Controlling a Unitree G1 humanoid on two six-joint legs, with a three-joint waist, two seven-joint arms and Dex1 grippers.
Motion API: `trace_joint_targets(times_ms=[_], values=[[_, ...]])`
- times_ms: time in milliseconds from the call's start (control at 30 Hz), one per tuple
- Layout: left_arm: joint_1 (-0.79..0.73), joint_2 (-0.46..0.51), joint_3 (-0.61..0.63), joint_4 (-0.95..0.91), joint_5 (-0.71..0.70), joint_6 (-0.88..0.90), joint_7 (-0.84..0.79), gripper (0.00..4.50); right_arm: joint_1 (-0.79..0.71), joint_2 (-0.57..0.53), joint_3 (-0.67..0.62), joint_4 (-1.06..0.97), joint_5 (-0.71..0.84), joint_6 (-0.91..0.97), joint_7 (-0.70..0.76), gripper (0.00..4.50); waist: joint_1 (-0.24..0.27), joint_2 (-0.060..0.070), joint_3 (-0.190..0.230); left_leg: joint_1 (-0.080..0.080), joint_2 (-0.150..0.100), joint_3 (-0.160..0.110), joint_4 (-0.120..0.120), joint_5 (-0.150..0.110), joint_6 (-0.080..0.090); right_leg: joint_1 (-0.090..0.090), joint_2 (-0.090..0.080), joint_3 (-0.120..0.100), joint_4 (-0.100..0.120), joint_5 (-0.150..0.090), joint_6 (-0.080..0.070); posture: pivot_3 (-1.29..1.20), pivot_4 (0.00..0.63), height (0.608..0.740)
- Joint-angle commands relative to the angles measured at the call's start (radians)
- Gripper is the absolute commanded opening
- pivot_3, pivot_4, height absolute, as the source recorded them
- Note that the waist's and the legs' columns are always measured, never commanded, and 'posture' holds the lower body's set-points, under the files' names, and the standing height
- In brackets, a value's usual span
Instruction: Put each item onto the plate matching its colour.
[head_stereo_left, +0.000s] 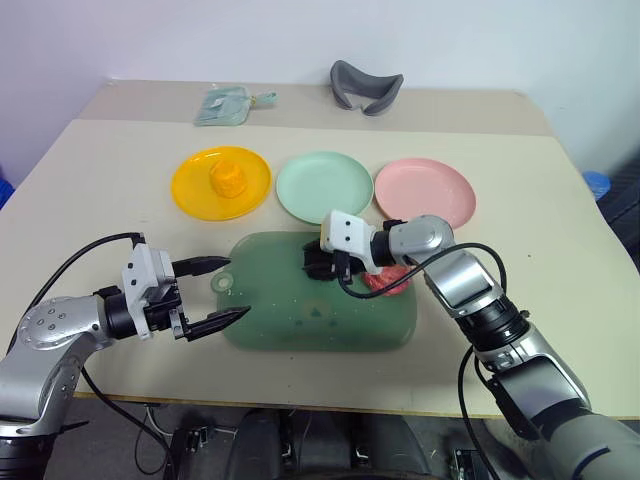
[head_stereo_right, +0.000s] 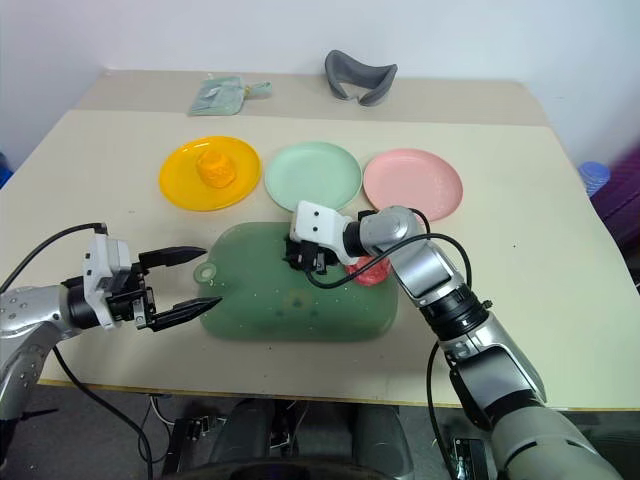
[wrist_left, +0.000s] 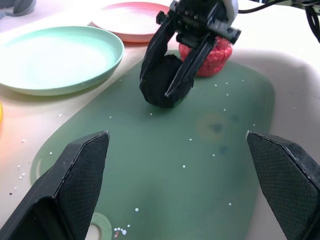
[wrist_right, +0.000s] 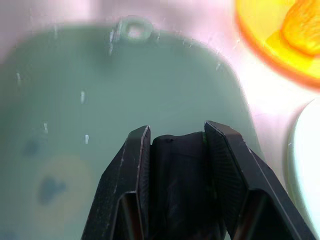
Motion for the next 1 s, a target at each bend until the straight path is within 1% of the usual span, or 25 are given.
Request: trace_joint_targets(times_ms=[33,133,233,300,367,500,600,733,867,900,933,1000], values=[[-0.013,-0.011,0.002,-0.030,-0.009,0.005,0.019,4.50,-0.103,0.074,-0.124,-0.031,0.085,0.010,-0.084,1.64,-0.002,0.000,0.000,0.000,0.000,0.000,0.000,0.000,0.000,0.000,0.000,0.000,0.000,0.000,0.000,0.00,0.150,0.740],[-0.025,-0.025,-0.005,-0.023,0.001,0.010,0.045,4.50,-0.197,0.143,-0.223,0.083,0.117,-0.027,-0.190,1.64,-0.002,0.000,0.000,0.000,0.000,0.000,0.000,0.000,0.000,-0.001,0.000,0.000,0.000,0.000,0.000,0.00,0.150,0.740],[-0.042,-0.049,-0.015,-0.028,0.001,0.026,0.092,4.50,-0.267,0.153,-0.260,0.231,0.104,-0.116,-0.231,1.64,0.005,0.000,0.000,0.000,0.000,0.001,0.000,0.000,0.000,0.000,0.000,0.000,0.000,0.000,0.000,0.00,0.150,0.740],[-0.054,-0.070,-0.021,-0.036,0.007,0.031,0.131,4.50,-0.317,0.179,-0.301,0.354,0.114,-0.179,-0.279,1.64,0.004,0.000,0.000,0.000,-0.001,0.001,0.000,0.000,0.000,0.001,-0.001,0.000,-0.001,0.000,0.000,0.00,0.150,0.740],[-0.058,-0.085,-0.028,-0.048,0.008,0.033,0.154,4.50,-0.358,0.193,-0.315,0.478,0.100,-0.260,-0.307,1.64,0.000,0.000,0.000,0.000,-0.001,0.002,0.000,0.000,0.000,0.001,0.000,0.000,-0.001,0.000,0.000,0.00,0.150,0.740],[-0.053,-0.123,-0.030,-0.087,0.004,0.044,0.217,4.50,-0.455,0.226,-0.315,0.844,0.042,-0.485,-0.381,1.64,-0.020,0.001,0.000,0.000,0.000,0.002,-0.001,0.000,0.000,0.000,0.000,0.000,0.000,0.000,0.000,0.00,0.150,0.740],[-0.038,-0.130,-0.022,-0.110,0.006,0.048,0.239,4.50,-0.499,0.246,-0.318,1.009,0.018,-0.572,-0.400,1.64,-0.028,0.001,0.000,0.000,0.000,0.002,-0.002,0.000,0.000,0.000,0.000,0.000,-0.001,0.000,0.000,0.00,0.150,0.740],[-0.015,-0.129,-0.013,-0.133,0.005,0.047,0.257,4.50,-0.512,0.271,-0.316,1.147,-0.007,-0.633,-0.388,1.64,-0.038,0.001,0.001,0.000,0.000,0.001,-0.002,0.000,0.000,0.000,0.000,0.001,-0.001,0.000,0.000,0.00,0.150,0.740],[-0.004,-0.125,-0.005,-0.145,-0.004,0.046,0.266,4.50,-0.504,0.286,-0.328,1.199,-0.012,-0.649,-0.368,1.64,-0.039,0.001,0.001,0.000,0.000,0.001,-0.002,0.000,0.000,0.000,0.000,0.001,-0.001,0.000,0.000,0.00,0.150,0.740],[-0.001,-0.122,-0.005,-0.149,-0.011,0.048,0.261,4.50,-0.500,0.285,-0.332,1.202,-0.012,-0.653,-0.366,2.19,-0.039,0.001,0.001,0.000,0.000,0.001,-0.002,0.000,0.000,0.000,0.000,0.001,-0.001,0.000,0.000,0.00,0.150,0.740],[0.002,-0.119,-0.005,-0.155,-0.018,0.050,0.254,4.50,-0.497,0.282,-0.336,1.201,-0.012,-0.658,-0.365,2.47,-0.039,0.001,0.001,0.000,0.000,0.001,-0.002,0.000,0.000,0.000,0.000,0.001,-0.001,0.000,0.000,0.00,0.150,0.740],[0.005,-0.113,-0.007,-0.162,-0.033,0.056,0.241,4.50,-0.492,0.264,-0.346,1.188,-0.013,-0.681,-0.384,3.37,-0.038,0.001,0.001,0.000,0.000,0.001,-0.002,0.000,0.000,0.000,0.000,0.001,-0.001,0.000,0.000,0.00,0.150,0.740]])
